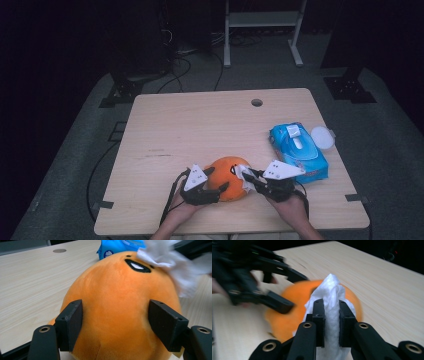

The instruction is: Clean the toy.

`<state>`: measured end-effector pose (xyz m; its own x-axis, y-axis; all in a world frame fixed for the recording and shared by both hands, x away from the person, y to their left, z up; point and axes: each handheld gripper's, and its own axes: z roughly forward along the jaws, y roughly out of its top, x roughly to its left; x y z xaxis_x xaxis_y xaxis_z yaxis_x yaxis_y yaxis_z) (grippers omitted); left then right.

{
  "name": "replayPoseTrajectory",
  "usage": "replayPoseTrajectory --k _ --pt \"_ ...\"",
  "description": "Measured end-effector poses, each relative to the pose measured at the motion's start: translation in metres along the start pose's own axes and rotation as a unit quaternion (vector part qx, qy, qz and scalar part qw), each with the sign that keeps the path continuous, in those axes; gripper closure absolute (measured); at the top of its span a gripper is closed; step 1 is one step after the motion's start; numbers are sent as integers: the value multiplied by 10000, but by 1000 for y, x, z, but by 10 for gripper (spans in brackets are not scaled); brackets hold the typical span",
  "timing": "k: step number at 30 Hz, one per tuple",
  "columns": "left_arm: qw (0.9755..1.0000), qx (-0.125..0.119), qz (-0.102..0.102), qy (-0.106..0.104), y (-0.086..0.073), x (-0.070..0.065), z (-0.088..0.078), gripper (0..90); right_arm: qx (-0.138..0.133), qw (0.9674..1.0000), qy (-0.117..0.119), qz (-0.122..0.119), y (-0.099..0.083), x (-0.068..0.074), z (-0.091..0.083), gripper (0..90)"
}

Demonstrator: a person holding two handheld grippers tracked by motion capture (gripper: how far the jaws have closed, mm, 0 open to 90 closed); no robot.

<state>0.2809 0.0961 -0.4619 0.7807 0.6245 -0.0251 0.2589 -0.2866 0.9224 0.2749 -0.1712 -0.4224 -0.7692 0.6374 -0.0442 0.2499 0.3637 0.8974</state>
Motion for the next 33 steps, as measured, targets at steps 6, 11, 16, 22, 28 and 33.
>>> replayPoseTrajectory --k 6,11,16,22,28,33 --pt "9998 76 162 -1 3 -13 4 254 16 9995 -202 236 -3 -12 -3 783" --pt "9993 113 359 53 3 -19 2 254 -85 9998 99 -162 8 10 0 780" --pt "9985 162 528 54 3 -25 2 247 44 9997 -219 102 1 -12 -1 781" --pt "9968 189 769 97 3 -32 5 206 -85 9999 37 128 6 -2 -2 783" --pt "9993 -60 324 -171 11 -12 -6 205 47 9998 186 16 5 2 8 783" --pt "9993 -126 -351 -58 10 8 0 150 69 9996 276 15 3 -1 3 783"
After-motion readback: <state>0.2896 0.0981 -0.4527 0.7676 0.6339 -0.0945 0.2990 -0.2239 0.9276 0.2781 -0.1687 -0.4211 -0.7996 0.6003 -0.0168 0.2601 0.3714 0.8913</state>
